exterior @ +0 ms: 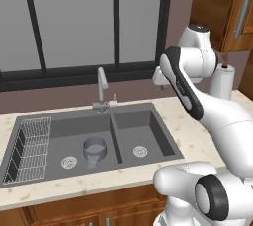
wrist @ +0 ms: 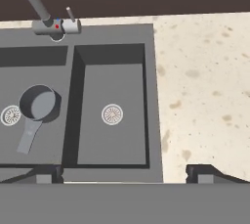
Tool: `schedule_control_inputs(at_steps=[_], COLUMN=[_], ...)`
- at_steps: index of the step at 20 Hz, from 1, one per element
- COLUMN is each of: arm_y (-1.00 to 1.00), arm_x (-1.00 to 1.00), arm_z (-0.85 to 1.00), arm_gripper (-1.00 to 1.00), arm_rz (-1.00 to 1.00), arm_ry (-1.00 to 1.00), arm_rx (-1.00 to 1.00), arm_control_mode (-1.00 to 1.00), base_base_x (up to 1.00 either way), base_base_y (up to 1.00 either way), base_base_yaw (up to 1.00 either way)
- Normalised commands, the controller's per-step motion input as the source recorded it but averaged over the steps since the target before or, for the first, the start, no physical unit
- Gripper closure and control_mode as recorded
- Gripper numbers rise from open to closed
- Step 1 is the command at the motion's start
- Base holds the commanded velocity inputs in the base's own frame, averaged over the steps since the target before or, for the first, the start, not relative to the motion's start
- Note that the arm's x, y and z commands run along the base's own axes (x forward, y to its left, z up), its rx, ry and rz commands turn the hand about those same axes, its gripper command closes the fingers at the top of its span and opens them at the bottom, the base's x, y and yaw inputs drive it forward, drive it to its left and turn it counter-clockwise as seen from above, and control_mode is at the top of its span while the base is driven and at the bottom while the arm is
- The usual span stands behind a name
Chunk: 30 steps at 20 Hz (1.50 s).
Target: Move any existing items from the left basin to the right basin for drying. Then move the mug from the counter to the left basin of the sink for washing.
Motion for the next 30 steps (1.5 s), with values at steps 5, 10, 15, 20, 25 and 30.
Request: schedule_control_inputs(at_steps=[5, 10, 15, 20, 25, 30], arm_y=[0.0, 0.02, 0.34, 0.46, 0.47, 0.34], arm_x=[0.0, -0.05, -0.06, 0.0, 0.0, -0.15], arm_z=[0.0, 0.0, -0.05, -0.07, -0.08, -0.03], arm_gripper=[-1.0, -1.0, -1.0, -1.0, -1.0, -1.0], arm_rz=[0.0, 0.0, -0.01, -0.04, -0.06, -0.08], arm_ry=[0.0, -0.02, 0.0, 0.0, 0.02, 0.0], arm_rx=[0.0, 0.0, 0.0, 0.0, 0.0, 0.0], arm_control_mode=[1.0, -1.0, -1.0, -1.0, -1.0, -1.0], base_base_x=[0.0, 0.0, 0.0, 0.0, 0.0, 0.0], base_base_y=[0.0, 0.0, 0.0, 0.0, 0.0, 0.0], base_base_yaw=[0.0, 0.0, 0.0, 0.0, 0.0, 0.0])
